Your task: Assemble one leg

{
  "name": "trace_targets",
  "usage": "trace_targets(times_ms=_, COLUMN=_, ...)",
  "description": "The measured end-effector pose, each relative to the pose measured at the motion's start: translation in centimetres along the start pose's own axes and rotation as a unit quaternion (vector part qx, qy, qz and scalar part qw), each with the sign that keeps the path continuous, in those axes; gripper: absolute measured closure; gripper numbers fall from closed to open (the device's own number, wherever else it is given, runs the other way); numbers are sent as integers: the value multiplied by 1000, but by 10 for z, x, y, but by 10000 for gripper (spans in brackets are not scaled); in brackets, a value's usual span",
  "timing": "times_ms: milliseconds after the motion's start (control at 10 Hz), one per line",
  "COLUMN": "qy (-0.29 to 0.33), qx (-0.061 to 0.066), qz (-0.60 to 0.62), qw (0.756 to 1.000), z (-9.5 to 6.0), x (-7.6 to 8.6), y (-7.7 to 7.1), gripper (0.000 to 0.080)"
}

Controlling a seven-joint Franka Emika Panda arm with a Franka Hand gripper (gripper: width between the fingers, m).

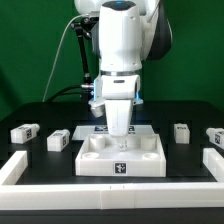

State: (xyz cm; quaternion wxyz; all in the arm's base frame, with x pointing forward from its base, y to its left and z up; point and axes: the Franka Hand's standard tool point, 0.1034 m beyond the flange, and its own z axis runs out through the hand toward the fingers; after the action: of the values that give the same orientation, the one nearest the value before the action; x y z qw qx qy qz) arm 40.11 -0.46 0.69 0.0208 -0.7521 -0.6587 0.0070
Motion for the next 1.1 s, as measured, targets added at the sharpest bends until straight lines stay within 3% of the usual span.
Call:
trace_targets(times_ms=200, qy=0, qx=-1, qz=1, qw=1000, z=0, x=0, y=1, gripper=170)
trace_targets(times_ms=300, qy=0, qx=0, qz=1, qw=1000, z=0, x=0, y=1, gripper=330)
trace_targets(times_ms=400, qy=0, qx=0, qz=1, qw=1000, z=0, x=0, y=1, gripper=330)
trace_targets(times_ms=500, qy=0, qx=0, qz=1, qw=1000, z=0, x=0, y=1, gripper=506)
trace_targets(times_ms=600, qy=0, qx=0, qz=1, qw=1000, z=0, x=0, y=1, gripper=506)
trace_targets(times_ms=700, qy=0, qx=0, qz=1, qw=1000, z=0, x=0, y=1, gripper=699)
trace_targets(times_ms=800, qy=0, qx=-3, qz=1, qw=1000, z=-1, x=0, y=2, gripper=743)
trace_targets(times_ms=1100, qy=0, qx=-3, qz=2, qw=1000, z=-1, x=0, y=2, gripper=743)
